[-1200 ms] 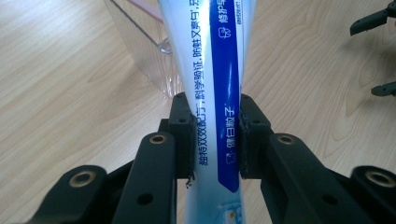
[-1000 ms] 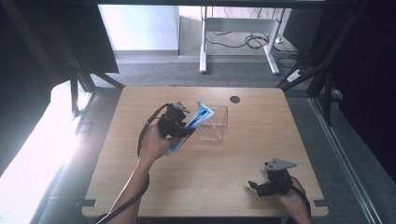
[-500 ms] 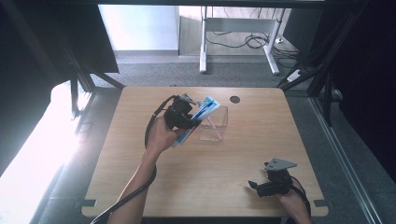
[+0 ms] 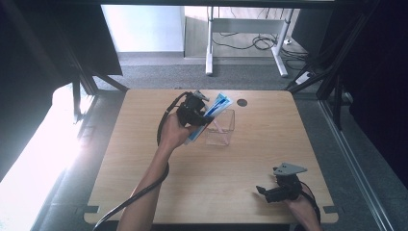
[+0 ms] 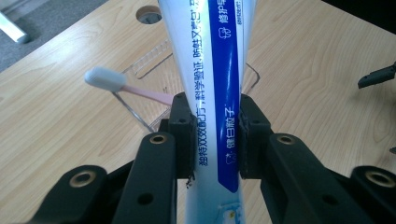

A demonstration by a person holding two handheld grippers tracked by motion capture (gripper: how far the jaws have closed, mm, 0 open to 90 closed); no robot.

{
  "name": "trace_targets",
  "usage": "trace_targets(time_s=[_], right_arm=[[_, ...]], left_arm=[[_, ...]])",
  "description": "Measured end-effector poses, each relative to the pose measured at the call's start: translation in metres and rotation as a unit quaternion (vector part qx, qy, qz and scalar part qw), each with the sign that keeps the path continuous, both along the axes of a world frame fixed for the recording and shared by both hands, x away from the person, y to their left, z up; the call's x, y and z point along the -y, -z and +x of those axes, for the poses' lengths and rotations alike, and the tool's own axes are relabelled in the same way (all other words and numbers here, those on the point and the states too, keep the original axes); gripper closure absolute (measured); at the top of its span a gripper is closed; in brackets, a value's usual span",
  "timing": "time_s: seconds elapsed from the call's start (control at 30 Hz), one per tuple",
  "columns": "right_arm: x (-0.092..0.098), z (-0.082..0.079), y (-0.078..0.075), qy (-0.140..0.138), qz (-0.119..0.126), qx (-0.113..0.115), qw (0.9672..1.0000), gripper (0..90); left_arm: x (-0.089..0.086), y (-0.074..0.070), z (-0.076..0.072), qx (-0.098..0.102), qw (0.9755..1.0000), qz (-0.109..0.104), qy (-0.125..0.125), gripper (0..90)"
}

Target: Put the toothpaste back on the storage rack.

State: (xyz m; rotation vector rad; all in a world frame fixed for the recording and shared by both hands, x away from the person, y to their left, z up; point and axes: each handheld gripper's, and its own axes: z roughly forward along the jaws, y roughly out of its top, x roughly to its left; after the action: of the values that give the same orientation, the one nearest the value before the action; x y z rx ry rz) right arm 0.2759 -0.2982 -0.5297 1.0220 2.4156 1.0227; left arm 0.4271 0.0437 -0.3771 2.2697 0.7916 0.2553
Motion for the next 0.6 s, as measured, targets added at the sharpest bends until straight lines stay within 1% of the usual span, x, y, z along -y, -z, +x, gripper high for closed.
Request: trace_targets(time_s=[0.07, 0.17, 0.3, 0.37, 0.47, 0.5, 0.53, 0.6], right_arm=[[0.0, 0.0, 0.0, 0.001, 0.002, -0.001, 1.0, 0.0], [0.001, 0.0, 0.0, 0.001, 0.001, 0.0, 1.0, 0.0], [0.002, 0.001, 0.0, 0.001, 0.001, 0.0, 1.0, 0.0], [0.002, 0.001, 0.0, 0.001, 0.001, 0.001, 1.0, 0.0], [0.002, 0.001, 0.0, 0.0, 0.005, 0.001, 1.0, 0.0], [0.002, 0.001, 0.0, 0.0, 0.005, 0.001, 1.0, 0.0], [0.002, 0.001, 0.0, -0.001, 0.006, 0.001, 1.0, 0.0], [0.001, 0.001, 0.0, -0.002, 0.006, 0.0, 1.0, 0.0]], left_arm=[[0.002, -0.001, 0.002, 0.003, 1.0, 0.001, 0.001, 72.1], [0.004, -0.002, 0.006, 0.005, 1.0, -0.007, 0.001, 72.1], [0.009, -0.004, 0.011, 0.014, 0.9999, -0.004, 0.004, 72.1], [0.011, -0.005, 0.013, 0.016, 0.9998, -0.007, 0.004, 72.1], [0.016, -0.008, 0.018, 0.018, 0.9997, -0.017, 0.001, 72.1], [0.017, -0.009, 0.019, 0.022, 0.9996, -0.015, 0.005, 72.2], [0.019, -0.009, 0.02, 0.023, 0.9996, -0.018, 0.004, 72.2], [0.022, -0.01, 0.023, 0.024, 0.9996, -0.015, 0.006, 72.2]])
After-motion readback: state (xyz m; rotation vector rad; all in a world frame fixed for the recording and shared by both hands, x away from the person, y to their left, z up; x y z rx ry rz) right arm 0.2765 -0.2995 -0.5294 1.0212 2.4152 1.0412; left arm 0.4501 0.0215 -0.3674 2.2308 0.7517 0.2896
